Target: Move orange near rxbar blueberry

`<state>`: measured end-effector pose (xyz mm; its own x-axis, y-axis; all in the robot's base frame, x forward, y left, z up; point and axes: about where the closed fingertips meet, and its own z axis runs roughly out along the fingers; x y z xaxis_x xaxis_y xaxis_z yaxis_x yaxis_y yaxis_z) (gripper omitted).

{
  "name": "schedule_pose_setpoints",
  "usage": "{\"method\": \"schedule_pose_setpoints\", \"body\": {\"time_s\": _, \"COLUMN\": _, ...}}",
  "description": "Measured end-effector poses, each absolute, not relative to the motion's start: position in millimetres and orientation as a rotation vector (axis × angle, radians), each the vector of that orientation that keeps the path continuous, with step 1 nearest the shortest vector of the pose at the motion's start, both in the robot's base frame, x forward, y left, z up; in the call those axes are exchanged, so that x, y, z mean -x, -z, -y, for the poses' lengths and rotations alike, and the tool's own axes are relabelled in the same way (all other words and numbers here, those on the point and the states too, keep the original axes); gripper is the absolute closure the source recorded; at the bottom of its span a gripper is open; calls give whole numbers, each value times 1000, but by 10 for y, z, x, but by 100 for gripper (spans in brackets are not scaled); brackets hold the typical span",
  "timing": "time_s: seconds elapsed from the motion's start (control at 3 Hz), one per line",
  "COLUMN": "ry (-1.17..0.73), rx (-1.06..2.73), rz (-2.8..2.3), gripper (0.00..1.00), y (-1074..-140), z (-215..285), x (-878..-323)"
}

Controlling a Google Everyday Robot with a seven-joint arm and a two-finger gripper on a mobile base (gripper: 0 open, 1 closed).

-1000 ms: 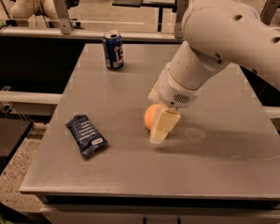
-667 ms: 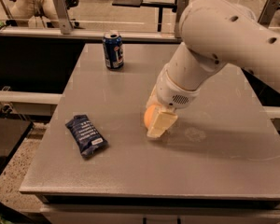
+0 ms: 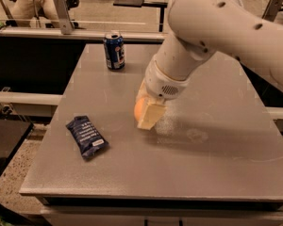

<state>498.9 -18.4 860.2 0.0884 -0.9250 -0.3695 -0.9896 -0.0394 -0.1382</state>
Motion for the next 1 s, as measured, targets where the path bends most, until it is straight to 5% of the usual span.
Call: {"method": "schedule_pose_setpoints", "body": {"time_s": 1.0, "ry": -394, "rx": 2117, "rz": -1728, "gripper": 100, "y": -8663, "z": -631, "x": -4944}}
